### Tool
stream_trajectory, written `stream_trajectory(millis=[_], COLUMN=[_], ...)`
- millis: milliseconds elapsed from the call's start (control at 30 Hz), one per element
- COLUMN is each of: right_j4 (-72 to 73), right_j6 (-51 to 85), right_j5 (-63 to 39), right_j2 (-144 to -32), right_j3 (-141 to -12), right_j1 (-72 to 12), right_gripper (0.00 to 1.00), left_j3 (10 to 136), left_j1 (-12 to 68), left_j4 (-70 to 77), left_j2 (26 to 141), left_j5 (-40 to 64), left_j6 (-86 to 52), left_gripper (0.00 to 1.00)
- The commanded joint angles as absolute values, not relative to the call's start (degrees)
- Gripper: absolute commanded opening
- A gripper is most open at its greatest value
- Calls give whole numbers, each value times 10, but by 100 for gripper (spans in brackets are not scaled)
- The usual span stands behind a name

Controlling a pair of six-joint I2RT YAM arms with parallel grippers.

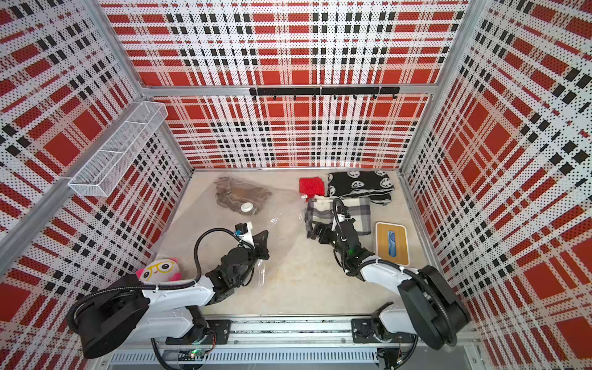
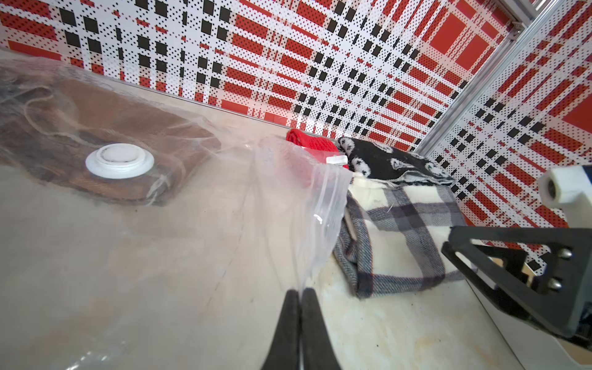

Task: Take the scarf out of the vacuum bag
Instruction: Adjust the scarf in the vacuum bag.

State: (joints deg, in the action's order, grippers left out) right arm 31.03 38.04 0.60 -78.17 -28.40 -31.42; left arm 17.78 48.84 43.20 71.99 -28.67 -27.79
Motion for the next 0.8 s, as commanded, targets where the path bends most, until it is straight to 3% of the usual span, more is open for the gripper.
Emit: stream_trajectory(millis=[0,300,500,667,767], right_j4=[387,479,502,542,528], right_j6=[328,288,268,251,228], right_j5=[17,-47,-60,-61,-43], right_j2=[-830,-946,-1025,-1079,-1109], right_j3=[-325,-386,-431,-457,-486], right_j1=[-325,-331,-367,-397,-414], right_gripper=[100,100,84,82,71], left_j3=[201,219,230,268,274], left_j1=[485,483,474,460,453], left_j4=[425,413,407,367,364], left_j2=[723,745,734,724,713], left_j5=[-273,-278,-261,-246,-234], left_j6=[-264,-260,-257,-236,-239], left_gripper=[0,0,0,0,0])
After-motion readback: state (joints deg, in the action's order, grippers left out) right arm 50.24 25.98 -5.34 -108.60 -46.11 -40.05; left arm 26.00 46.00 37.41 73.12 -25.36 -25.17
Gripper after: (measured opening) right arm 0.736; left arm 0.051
